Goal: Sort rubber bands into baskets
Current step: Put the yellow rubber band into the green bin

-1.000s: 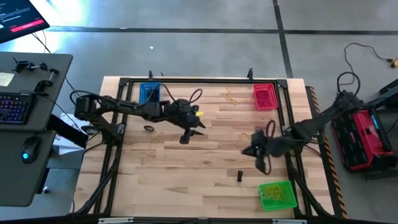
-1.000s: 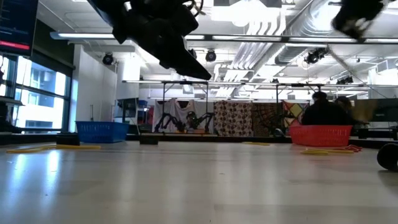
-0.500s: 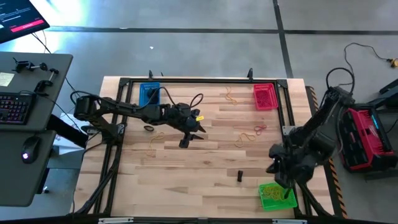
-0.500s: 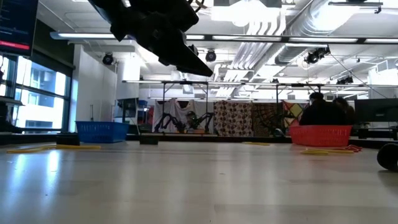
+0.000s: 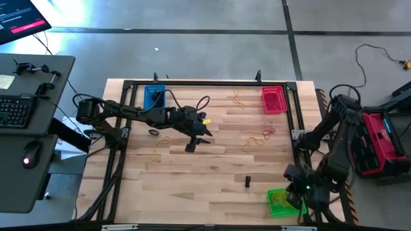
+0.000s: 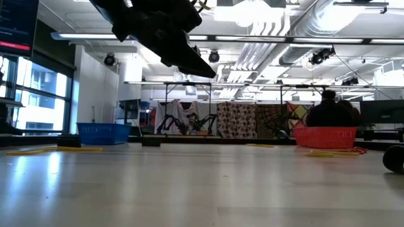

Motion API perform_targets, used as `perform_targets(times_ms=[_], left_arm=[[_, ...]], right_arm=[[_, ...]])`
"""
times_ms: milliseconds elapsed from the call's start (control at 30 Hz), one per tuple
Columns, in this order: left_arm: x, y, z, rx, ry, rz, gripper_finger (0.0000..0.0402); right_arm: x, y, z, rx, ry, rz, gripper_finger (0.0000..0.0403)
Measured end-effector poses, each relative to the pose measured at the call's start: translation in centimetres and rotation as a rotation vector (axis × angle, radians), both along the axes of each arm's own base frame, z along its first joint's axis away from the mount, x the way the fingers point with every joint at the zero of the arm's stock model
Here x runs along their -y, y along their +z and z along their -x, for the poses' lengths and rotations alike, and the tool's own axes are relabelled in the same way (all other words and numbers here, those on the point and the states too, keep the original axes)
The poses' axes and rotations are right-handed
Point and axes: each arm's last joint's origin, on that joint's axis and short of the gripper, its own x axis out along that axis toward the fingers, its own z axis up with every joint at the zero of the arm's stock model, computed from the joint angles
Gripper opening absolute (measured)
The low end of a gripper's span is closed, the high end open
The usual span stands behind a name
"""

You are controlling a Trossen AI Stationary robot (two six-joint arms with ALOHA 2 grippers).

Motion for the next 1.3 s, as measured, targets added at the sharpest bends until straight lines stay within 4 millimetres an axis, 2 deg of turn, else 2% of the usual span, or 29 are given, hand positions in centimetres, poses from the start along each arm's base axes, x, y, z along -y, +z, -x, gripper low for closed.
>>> perform_targets(times_ms=[200, 467, 633, 900, 1067, 1300], left_arm=[[0.4, 0.0, 0.0, 0.0, -0.012, -0.001, 0.0151], [0.4, 0.2, -0.2, 0.028, -0.014, -0.002, 0.0151], [0.4, 0.2, -0.2, 0.092, -0.014, -0.007, 0.0151], [0.5, -1.0, 0.3, 0.128, -0.001, 0.011, 0.0151], [0.5, -1.4, 0.5, 0.137, -0.001, 0.011, 0.0151], [0.5, -1.5, 0.6, 0.192, -0.001, 0.006, 0.0151]], right_arm=[[-1.1, -1.2, 1.0, -0.049, -0.048, 0.043, 0.0], [-2.7, -3.0, 0.5, -0.123, -0.039, 0.064, 0.0], [-3.3, -3.7, -0.8, -0.168, -0.192, -0.007, 0.0], [-3.2, -5.3, -3.4, -0.319, -0.422, -0.057, 0.0], [-3.7, -7.1, -4.5, -0.414, -0.526, -0.039, 0.0], [-4.6, -10.0, -6.1, -0.476, -0.581, -0.02, 0.0]])
